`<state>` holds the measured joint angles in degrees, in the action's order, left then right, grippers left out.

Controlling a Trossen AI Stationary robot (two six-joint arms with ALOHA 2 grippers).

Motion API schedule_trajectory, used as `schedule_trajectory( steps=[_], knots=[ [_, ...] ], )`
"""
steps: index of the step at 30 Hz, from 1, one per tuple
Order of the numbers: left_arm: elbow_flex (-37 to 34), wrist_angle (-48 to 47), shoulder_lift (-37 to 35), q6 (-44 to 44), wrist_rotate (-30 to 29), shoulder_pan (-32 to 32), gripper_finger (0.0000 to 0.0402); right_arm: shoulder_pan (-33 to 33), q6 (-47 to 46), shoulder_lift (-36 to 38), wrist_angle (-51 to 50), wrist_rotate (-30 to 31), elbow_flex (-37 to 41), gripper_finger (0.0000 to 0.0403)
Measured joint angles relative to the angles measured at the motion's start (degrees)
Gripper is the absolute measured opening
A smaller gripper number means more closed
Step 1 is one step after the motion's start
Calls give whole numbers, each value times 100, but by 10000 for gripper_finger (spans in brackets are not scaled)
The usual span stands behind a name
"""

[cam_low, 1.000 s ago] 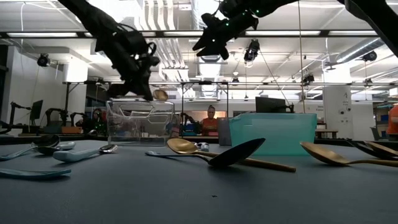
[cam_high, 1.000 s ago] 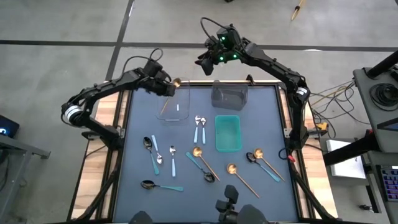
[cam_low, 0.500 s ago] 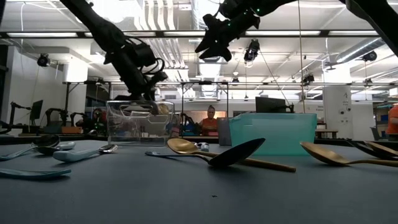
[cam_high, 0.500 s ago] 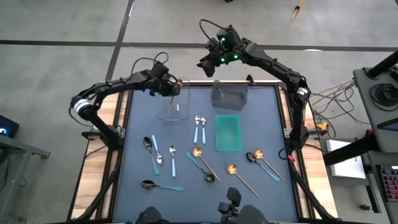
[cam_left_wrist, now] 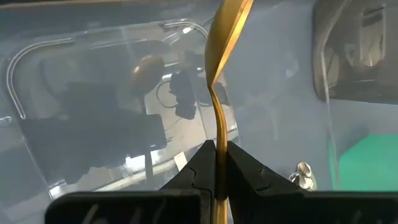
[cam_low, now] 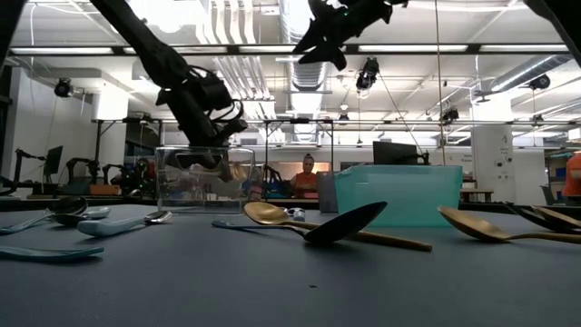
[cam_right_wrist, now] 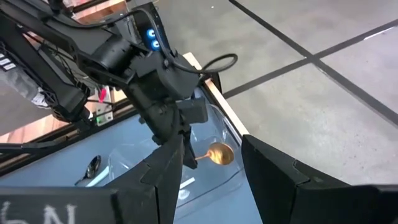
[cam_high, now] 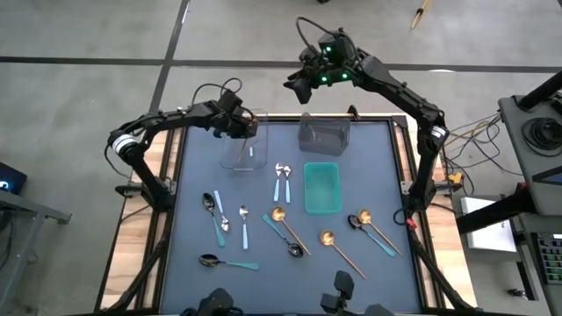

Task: Sort silverware by color (type)
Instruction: Put the gold spoon into the transparent bin

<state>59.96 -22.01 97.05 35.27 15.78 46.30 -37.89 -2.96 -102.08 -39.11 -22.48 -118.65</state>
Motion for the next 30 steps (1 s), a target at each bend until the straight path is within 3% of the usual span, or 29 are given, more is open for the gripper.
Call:
schedule_trajectory(
  steps=[22, 30],
  knots=[
    [0, 10, 117, 24, -266, 0, 9, 4, -2, 35, -13, 2, 0, 155],
    [0, -36, 117, 66, -390, -2, 28, 13, 0, 35, -75, 2, 0, 155]
  ],
)
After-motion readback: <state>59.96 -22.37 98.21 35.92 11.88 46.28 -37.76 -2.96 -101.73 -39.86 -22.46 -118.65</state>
